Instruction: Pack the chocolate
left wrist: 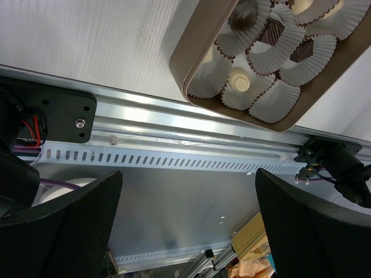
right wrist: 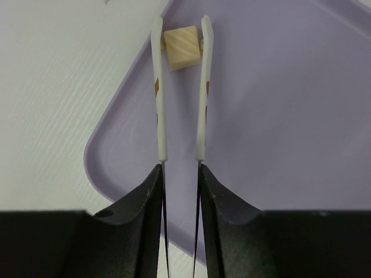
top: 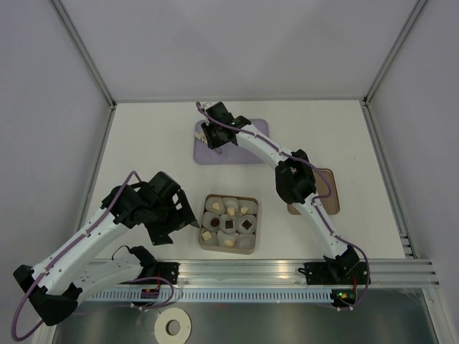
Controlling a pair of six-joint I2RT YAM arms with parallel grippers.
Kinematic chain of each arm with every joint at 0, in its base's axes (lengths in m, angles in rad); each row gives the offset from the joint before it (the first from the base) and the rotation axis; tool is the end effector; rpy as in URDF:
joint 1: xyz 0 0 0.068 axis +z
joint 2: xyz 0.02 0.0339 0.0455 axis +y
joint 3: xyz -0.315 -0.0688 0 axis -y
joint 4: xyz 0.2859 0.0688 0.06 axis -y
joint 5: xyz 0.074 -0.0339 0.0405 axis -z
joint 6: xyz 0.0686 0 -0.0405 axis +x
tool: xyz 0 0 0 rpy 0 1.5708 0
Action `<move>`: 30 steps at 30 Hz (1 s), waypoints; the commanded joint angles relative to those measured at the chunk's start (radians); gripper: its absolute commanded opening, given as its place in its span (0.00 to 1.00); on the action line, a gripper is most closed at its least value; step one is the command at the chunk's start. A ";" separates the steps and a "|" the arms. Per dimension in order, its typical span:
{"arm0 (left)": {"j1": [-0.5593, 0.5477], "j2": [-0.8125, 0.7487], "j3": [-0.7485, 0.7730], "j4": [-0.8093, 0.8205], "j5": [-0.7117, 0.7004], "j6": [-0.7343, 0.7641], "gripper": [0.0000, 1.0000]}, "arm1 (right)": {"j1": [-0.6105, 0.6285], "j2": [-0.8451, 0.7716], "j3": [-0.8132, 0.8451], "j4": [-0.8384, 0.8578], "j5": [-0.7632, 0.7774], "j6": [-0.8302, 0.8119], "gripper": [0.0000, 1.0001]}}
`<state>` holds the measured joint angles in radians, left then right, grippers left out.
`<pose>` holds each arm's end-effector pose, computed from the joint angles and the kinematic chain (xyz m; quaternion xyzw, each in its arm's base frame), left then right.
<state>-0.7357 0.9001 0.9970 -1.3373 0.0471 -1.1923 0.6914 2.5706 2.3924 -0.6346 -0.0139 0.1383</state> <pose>0.1084 -0.1025 0.3128 -0.2194 0.9614 -0.1483 0.0747 0.5194 0.4312 0.1886 -0.2561 0.8930 0.1550 0.3360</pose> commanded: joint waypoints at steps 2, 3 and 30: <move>-0.002 -0.026 -0.004 -0.157 0.027 0.011 0.99 | 0.002 -0.111 -0.041 0.047 -0.041 0.007 0.06; -0.002 -0.035 -0.008 -0.158 0.028 0.007 1.00 | 0.002 -0.143 -0.106 0.055 -0.053 0.007 0.05; -0.002 0.063 0.058 -0.134 0.039 0.115 1.00 | 0.348 -1.268 -0.967 -0.504 -0.069 0.337 0.00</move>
<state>-0.7357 0.9569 1.0191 -1.3373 0.0566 -1.1358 1.0054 1.3720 1.4967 -1.0588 -0.0986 0.3195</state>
